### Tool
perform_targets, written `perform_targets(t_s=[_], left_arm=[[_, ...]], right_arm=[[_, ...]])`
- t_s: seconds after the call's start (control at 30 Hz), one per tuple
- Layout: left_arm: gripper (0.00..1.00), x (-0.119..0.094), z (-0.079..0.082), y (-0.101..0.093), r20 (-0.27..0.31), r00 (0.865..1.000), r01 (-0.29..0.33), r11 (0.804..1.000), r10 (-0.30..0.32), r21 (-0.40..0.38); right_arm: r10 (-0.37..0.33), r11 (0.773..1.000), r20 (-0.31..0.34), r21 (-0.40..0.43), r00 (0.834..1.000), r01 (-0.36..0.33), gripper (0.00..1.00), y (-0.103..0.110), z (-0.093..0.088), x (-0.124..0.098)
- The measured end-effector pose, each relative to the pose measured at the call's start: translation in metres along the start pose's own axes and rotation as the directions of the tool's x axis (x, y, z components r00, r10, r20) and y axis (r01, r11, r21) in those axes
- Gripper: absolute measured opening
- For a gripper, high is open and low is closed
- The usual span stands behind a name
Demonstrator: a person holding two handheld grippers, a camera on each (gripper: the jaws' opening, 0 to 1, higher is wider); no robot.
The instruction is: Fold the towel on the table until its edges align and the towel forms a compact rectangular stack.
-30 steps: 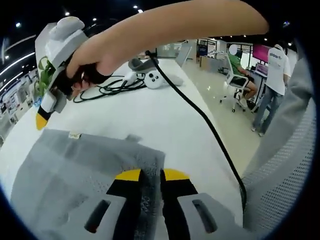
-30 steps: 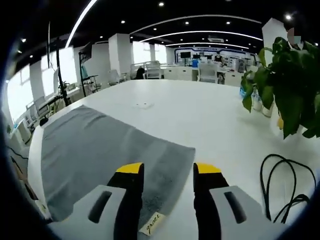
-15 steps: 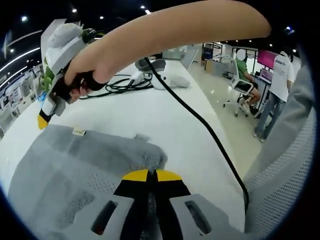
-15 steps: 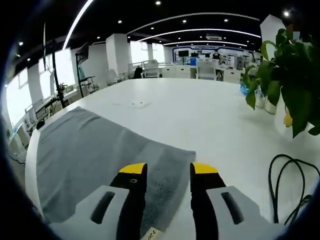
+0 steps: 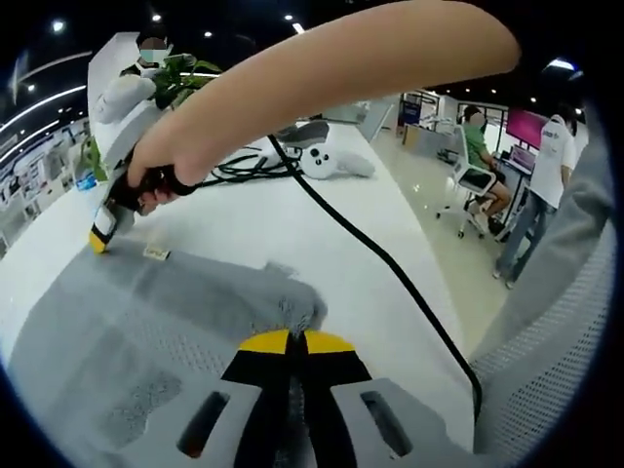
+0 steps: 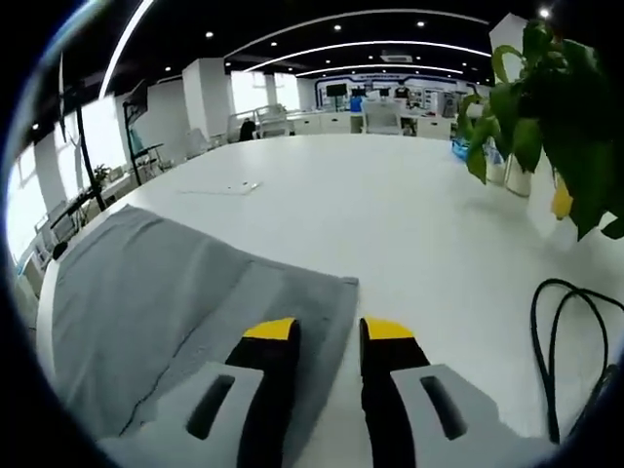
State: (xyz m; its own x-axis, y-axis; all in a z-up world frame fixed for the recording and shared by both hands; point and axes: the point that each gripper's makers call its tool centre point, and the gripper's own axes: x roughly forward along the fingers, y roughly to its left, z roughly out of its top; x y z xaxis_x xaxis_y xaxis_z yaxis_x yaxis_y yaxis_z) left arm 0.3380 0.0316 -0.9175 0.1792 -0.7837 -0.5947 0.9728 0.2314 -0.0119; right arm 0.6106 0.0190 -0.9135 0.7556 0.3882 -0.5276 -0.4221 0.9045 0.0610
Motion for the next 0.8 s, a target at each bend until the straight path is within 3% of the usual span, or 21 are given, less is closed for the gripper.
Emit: perform_targets(t_s=[0.07, 0.1, 0.17, 0.27, 0.43, 0.63, 0.7, 0.8], left_arm=[[0.03, 0.000, 0.000, 0.000, 0.001, 1.000, 0.003, 1.000, -0.003, 0.006], [0.03, 0.000, 0.000, 0.000, 0.002, 1.000, 0.003, 1.000, -0.003, 0.007], [0.03, 0.000, 0.000, 0.000, 0.002, 1.000, 0.003, 1.000, -0.003, 0.007], [0.03, 0.001, 0.001, 0.000, 0.006, 1.000, 0.002, 1.000, -0.002, -0.001], [0.03, 0.002, 0.001, 0.001, 0.010, 1.000, -0.004, 1.000, 0.004, -0.009], [0.03, 0.003, 0.002, 0.001, 0.013, 1.000, -0.023, 1.000, 0.024, -0.014], [0.03, 0.002, 0.002, 0.002, 0.020, 1.000, -0.021, 0.997, 0.022, -0.069], [0.02, 0.003, 0.002, 0.003, 0.021, 1.000, -0.022, 0.998, 0.024, -0.065]], right_arm=[[0.023, 0.998, 0.008, -0.050, 1.000, -0.023, 0.18, 0.002, -0.001, 0.006], [0.020, 0.999, 0.007, -0.045, 1.000, -0.020, 0.16, 0.003, -0.004, 0.008], [0.022, 0.998, 0.006, -0.053, 1.000, -0.022, 0.15, 0.014, 0.006, -0.009], [0.075, 0.997, -0.005, -0.031, 0.997, -0.076, 0.04, 0.018, 0.002, -0.002], [0.039, 0.998, 0.012, -0.056, 0.999, -0.038, 0.02, 0.014, 0.003, -0.004], [0.019, 1.000, 0.012, -0.008, 1.000, -0.019, 0.01, 0.013, 0.003, -0.003], [0.021, 1.000, 0.014, 0.017, 1.000, -0.021, 0.01, 0.013, 0.005, -0.004], [0.028, 0.999, 0.028, 0.039, 0.999, -0.029, 0.01, 0.013, 0.010, -0.007]])
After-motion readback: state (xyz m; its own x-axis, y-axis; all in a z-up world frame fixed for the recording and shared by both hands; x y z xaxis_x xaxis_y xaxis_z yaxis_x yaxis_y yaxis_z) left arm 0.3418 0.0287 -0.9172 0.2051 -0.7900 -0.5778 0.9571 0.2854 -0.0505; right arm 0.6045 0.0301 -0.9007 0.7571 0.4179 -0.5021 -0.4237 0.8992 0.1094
